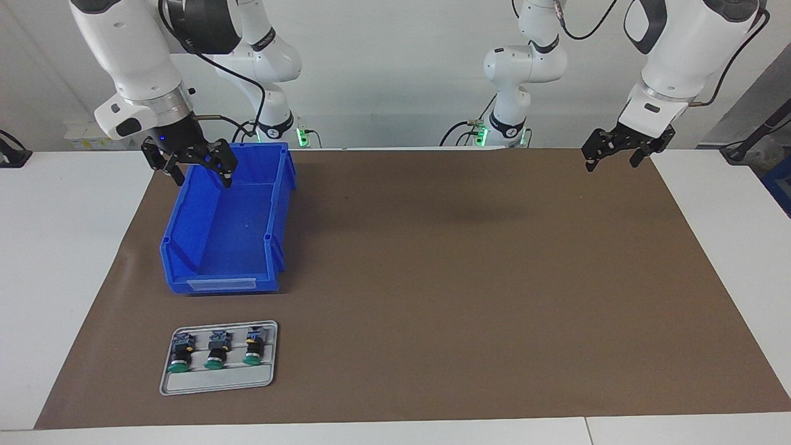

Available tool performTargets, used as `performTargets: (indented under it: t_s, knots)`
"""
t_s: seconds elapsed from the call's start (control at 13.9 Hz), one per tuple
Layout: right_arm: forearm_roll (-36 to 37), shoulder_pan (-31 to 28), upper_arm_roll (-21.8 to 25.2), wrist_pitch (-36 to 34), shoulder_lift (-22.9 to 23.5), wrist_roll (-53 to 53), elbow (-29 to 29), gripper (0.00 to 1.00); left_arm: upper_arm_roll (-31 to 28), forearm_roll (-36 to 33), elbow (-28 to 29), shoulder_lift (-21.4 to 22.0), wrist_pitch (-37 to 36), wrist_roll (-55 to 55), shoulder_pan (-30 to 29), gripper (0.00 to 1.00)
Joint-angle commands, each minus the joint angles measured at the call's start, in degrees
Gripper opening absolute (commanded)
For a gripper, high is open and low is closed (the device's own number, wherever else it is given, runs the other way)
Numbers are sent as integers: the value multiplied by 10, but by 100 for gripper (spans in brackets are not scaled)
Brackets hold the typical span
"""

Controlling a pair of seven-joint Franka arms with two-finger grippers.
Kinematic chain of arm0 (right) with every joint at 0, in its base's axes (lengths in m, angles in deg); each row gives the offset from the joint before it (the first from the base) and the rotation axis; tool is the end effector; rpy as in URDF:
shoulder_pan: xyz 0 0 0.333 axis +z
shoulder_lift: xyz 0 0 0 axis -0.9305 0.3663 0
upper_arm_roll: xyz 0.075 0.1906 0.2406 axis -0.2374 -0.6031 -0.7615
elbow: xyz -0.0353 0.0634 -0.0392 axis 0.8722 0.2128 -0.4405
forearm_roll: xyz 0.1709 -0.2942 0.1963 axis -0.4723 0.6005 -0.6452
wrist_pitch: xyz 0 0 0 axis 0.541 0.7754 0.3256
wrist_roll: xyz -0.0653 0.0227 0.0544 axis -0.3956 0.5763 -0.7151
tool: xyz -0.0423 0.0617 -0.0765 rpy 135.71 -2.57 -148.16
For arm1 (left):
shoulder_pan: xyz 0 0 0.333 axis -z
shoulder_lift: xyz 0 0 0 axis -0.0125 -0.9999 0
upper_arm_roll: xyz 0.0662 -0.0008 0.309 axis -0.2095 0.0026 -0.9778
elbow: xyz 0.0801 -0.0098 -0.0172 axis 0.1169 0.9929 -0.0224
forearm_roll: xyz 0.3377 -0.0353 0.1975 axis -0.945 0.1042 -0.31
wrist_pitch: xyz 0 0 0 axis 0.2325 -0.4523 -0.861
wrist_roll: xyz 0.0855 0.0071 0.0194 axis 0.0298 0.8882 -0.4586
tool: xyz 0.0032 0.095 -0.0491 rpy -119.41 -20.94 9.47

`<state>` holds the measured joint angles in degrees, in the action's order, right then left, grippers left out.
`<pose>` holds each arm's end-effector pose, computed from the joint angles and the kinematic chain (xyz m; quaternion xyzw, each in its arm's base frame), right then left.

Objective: Place and press button with both arms

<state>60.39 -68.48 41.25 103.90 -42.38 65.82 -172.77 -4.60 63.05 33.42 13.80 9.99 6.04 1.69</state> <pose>0.5544 0.0158 0.5998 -0.9984 0.0494 -0.0264 0.0020 0.5396 -0.0312 0.6109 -0.9991 0.0051 0.0292 0.0302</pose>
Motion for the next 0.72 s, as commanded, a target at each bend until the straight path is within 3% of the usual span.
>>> performTargets:
  t_s: [0.0,0.65]
  knots:
    - [-1,-4,-1,7,-12,-7,-14,100,4,6,22,19,7,-1,-8,100]
    - [-11,-6,0,10,-9,-11,-12,100,4,6,22,19,7,-1,-8,100]
